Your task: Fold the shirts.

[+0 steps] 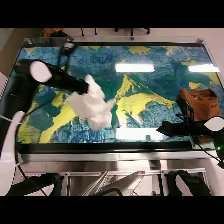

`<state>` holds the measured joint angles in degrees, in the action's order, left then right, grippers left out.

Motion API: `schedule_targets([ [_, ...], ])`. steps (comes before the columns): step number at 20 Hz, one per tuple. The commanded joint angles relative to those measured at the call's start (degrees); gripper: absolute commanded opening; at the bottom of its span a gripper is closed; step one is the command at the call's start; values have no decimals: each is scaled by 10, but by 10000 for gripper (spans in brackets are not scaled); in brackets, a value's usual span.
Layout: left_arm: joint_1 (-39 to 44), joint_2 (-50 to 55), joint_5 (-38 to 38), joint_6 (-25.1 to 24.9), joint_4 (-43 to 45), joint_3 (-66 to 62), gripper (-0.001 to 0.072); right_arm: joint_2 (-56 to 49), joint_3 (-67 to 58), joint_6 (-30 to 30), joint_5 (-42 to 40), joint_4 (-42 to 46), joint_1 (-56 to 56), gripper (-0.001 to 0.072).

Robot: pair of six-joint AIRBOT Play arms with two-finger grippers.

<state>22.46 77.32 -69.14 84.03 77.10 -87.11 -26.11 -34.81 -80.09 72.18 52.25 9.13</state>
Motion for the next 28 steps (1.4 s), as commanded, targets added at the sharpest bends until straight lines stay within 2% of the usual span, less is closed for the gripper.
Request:
schedule_targets([
  [1, 88, 24, 29, 26, 12, 23, 688, 0, 0, 0, 3, 0, 0, 27],
  [3, 82, 28, -39, 48, 80, -22, 687, 0, 0, 0, 7, 1, 0, 28],
  [4, 71, 25, -81, 53, 118, -44, 687, 0, 0, 0, 10, 0, 0, 73],
  [6, 33, 10, -141, 56, 130, -45, 687, 0, 0, 0, 12, 0, -1, 456],
  [8, -9, -25, -150, 56, 97, 27, 687, 0, 1, 4, 11, -7, -2, 464],
  [10, -44, -70, -104, 55, 10, 153, 687, 0, 7, 47, -3, -53, -7, 464],
  [13, -56, -124, 48, 16, -147, 361, 687, -2, 29, 122, -74, -138, -35, 464],
  [16, -22, -133, 201, -33, -266, 506, 686, -40, 36, 183, -151, -212, -82, 464],
  [19, 27, -98, 267, -85, -351, 557, 686, -120, 36, 241, -220, -268, -144, 464],
  [21, 54, -67, 287, -91, -360, 551, 686, -181, 36, 296, -253, -321, -181, 464],
  [23, 68, -35, 297, -92, -362, 531, 685, -245, 35, 376, -274, -404, -210, 464],
  [24, 70, -19, 297, -95, -362, 517, 585, -276, 35, 413, -273, -446, -219, 464],
  [25, 70, -5, 296, -97, -361, 505, 456, -303, 35, 438, -271, -478, -227, 464],
  [26, 70, 4, 293, -102, -361, 495, 411, -327, 35, 458, -271, -501, -235, 464],
  [28, 70, 11, 289, -109, -361, 480, 410, -364, 34, 484, -265, -535, -246, 463],
])
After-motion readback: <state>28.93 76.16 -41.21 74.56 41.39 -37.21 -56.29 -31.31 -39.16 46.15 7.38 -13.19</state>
